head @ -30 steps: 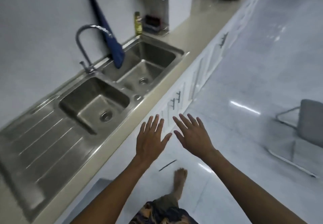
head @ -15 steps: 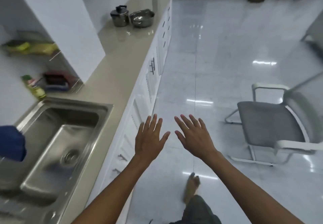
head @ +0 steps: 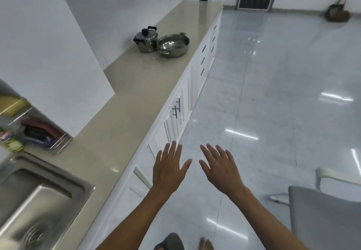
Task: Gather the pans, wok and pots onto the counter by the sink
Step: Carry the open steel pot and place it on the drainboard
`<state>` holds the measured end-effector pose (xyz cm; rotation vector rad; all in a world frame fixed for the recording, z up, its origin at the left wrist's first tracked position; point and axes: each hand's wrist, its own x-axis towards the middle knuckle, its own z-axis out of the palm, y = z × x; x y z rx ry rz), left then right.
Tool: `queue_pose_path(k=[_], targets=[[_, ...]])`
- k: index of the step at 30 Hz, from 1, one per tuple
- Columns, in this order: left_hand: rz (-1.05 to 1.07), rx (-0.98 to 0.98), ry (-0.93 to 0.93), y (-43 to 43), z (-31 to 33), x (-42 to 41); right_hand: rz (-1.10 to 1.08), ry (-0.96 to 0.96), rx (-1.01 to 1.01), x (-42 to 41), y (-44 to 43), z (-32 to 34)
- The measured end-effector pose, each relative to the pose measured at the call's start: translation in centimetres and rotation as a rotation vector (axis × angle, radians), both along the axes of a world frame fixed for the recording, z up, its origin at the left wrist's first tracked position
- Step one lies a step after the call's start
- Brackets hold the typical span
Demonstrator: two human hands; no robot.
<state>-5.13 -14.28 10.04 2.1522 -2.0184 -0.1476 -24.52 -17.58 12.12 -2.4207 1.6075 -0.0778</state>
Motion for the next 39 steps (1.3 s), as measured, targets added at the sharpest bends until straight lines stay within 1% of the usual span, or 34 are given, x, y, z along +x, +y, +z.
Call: queue_pose_path(k=[3, 7, 12, 15, 18, 21, 24, 28, 30, 32, 35, 39], targets=[[0.054, -0.019, 0.027, -7.4, 0.3, -0.3, 0.026, -0.022, -0.03, 0.0, -8.5, -0.1], [0.095, -0.024, 0.012, -17.6, -0.8, -0.2, 0.075, -0.039, -0.091, 0.4, -19.5, -1.5], [0.11, -0.024, 0.024, -32.4, -1.8, 0.8, 0.08, -0.023, -0.095, 1.9, -34.2, -3.1], [0.126, -0.013, 0.02, -41.1, -0.6, 1.4, 0.111, -0.016, -0.143, 2.7, -42.7, -2.5], [0.138, -0.03, 0.009, -49.4, 0.5, 1.8, 0.144, -0.025, -0.149, 3.4, -51.2, -1.5], [0.149, -0.093, -0.015, -56.2, 1.3, 2.6, 0.174, -0.05, -0.188, 4.2, -58.5, -0.6], [0.194, -0.099, -0.037, -63.1, 1.1, 3.7, 0.239, -0.051, -0.215, 5.7, -66.2, -0.4], [0.319, -0.123, -0.048, -72.0, -0.4, 5.4, 0.339, -0.051, -0.227, 7.8, -77.3, -0.9], [0.394, -0.124, -0.033, -75.9, -0.9, 6.3, 0.395, -0.067, -0.201, 8.8, -82.3, -0.9], [0.501, -0.134, -0.015, -79.4, -1.1, 7.2, 0.447, -0.122, -0.136, 9.7, -87.4, -0.9], [0.675, -0.174, 0.015, -83.7, -1.1, 8.7, 0.468, -0.227, 0.021, 11.0, -95.4, -0.5], [0.915, -0.16, 0.074, -86.3, -1.5, 10.7, 0.464, -0.311, 0.171, 13.7, -104.8, -0.8]])
